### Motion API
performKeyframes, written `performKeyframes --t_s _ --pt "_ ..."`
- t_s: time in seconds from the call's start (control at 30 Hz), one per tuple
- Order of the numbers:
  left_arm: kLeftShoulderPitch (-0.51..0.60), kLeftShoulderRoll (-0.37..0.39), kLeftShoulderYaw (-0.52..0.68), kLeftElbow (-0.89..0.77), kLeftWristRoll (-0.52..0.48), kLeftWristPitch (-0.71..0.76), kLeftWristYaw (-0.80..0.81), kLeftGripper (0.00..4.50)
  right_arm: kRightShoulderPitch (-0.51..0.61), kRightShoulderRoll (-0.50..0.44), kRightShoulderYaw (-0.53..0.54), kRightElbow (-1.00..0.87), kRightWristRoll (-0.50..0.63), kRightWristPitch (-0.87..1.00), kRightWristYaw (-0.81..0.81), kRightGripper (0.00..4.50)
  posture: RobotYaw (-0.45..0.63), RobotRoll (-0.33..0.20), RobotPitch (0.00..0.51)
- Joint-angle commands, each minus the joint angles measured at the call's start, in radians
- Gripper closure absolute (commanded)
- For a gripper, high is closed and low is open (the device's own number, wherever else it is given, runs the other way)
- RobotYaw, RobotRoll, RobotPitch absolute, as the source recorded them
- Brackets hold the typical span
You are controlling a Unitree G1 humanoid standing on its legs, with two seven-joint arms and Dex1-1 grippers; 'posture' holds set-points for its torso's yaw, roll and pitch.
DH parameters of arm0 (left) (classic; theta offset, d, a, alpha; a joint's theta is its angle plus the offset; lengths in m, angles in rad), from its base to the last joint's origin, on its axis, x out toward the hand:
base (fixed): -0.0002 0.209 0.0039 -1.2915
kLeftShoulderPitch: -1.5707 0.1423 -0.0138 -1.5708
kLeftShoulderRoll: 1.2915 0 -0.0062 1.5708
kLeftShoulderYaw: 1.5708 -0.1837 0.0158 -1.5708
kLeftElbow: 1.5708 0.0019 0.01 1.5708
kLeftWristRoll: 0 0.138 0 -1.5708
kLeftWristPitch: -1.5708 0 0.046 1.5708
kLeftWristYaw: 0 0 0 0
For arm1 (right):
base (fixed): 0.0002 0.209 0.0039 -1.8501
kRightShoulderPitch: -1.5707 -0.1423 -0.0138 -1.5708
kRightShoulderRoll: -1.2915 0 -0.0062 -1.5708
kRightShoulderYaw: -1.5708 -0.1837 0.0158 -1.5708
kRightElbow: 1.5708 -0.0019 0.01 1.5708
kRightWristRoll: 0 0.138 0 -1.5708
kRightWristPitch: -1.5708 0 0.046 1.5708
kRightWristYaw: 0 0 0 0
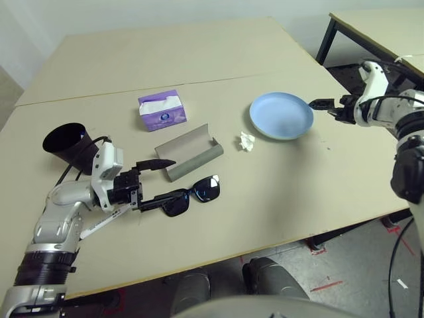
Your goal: Organize and tidy the items on the table.
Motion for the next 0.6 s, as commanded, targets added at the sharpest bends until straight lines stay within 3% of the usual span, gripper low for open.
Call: performKeyframes --t_s 0.03,0.2,0.33,0.47,0.6 --pt "-0.006 0.019 0.025 0.036 0.000 -0.003 -0.013 0.00 0.198 -0.075 0.039 -0.339 0.052 0.098 0.137 0.01 -0.09 0.000 0.087" --pt "-0.015 0.020 0.068 0.074 -0.020 0.002 -0.008 0.00 0.738 -0.155 -0.096 -1.064 0.254 0.260 0.191 0.01 -0.09 0.000 0.091" --pt "-0.039 0.010 0.084 0.119 -0.018 -0.010 -0.007 0.00 1.029 -0.126 -0.144 -1.344 0.341 0.251 0.183 0.01 -0.10 0.000 0.093" --pt "-0.063 0.007 0.081 0.165 -0.007 -0.037 -0.021 0.00 1.145 -0.058 -0.118 -1.451 0.352 0.180 0.121 0.01 -0.11 0.000 0.091" --pt "-0.081 0.005 0.080 0.210 -0.003 -0.062 -0.034 0.00 1.145 0.031 -0.036 -1.462 0.304 0.057 0.039 0.01 -0.11 0.000 0.085"
